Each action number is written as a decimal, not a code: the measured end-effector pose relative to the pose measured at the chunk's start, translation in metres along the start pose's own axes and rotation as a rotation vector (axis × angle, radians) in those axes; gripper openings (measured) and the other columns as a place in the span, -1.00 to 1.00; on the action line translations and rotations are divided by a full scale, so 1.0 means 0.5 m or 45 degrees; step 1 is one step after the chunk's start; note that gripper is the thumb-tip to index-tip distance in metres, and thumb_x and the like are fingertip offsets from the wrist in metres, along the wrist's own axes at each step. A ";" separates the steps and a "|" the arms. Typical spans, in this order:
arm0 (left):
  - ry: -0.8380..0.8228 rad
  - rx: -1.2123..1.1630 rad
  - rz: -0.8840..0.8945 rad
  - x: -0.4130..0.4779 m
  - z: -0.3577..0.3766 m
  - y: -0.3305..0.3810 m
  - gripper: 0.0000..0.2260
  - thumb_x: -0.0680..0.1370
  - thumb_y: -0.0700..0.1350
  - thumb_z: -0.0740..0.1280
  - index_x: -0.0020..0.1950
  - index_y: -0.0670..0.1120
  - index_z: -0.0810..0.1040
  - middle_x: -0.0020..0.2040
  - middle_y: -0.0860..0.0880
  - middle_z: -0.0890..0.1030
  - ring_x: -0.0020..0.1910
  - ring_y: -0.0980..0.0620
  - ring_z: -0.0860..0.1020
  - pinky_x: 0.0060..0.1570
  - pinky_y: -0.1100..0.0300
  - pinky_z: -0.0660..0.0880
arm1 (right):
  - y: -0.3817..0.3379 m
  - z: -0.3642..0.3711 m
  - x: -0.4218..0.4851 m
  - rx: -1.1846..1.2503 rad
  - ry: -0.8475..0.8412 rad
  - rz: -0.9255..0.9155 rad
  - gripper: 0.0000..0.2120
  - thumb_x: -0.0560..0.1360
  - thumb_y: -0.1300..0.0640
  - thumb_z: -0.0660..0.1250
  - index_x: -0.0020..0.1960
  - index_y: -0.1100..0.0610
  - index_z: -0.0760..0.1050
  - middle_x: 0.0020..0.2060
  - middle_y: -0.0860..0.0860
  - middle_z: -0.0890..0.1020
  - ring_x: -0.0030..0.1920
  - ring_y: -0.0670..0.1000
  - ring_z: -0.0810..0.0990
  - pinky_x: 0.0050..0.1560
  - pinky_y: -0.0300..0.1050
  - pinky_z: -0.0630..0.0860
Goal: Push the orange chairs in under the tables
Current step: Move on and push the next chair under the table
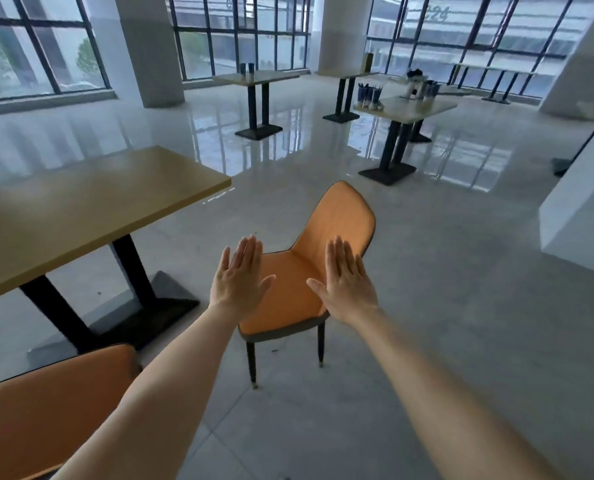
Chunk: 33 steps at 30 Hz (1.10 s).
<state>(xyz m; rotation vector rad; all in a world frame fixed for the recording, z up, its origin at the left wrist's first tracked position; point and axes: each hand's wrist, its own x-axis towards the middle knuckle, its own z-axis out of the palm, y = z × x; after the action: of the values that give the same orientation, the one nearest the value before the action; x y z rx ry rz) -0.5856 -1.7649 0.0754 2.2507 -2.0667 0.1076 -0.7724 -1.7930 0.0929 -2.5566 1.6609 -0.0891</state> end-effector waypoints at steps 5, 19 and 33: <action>0.089 -0.045 0.071 0.222 0.012 0.113 -0.38 0.62 0.14 -0.03 0.52 -0.16 -0.19 0.56 -0.10 -0.16 0.54 -0.03 -0.16 0.50 0.04 -0.21 | 0.171 -0.052 0.154 -0.062 0.034 0.068 -0.26 0.60 -0.18 -0.07 0.47 0.22 -0.41 0.50 0.14 -0.30 0.51 0.08 -0.30 0.49 -0.02 -0.26; 0.090 -0.090 0.099 0.771 0.057 0.362 -0.37 0.62 0.13 -0.01 0.52 -0.16 -0.19 0.56 -0.11 -0.16 0.54 -0.04 -0.16 0.50 0.02 -0.20 | 0.590 -0.132 0.562 -0.094 -0.029 0.144 -0.26 0.60 -0.17 -0.07 0.47 0.23 -0.41 0.50 0.13 -0.32 0.51 0.08 -0.30 0.49 -0.02 -0.26; 0.081 -0.049 -0.347 1.103 0.123 0.533 -0.39 0.62 0.13 -0.02 0.52 -0.15 -0.20 0.56 -0.09 -0.17 0.54 -0.02 -0.18 0.49 0.07 -0.23 | 0.879 -0.153 0.969 -0.117 -0.074 -0.361 -0.26 0.60 -0.17 -0.08 0.44 0.20 -0.47 0.49 0.10 -0.36 0.50 0.06 -0.33 0.47 -0.07 -0.31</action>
<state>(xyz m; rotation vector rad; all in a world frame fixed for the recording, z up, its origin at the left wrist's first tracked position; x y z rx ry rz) -0.8046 -2.3403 0.0779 2.4437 -1.6969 0.1179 -0.9823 -2.4164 0.1208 -2.8179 1.3031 0.0430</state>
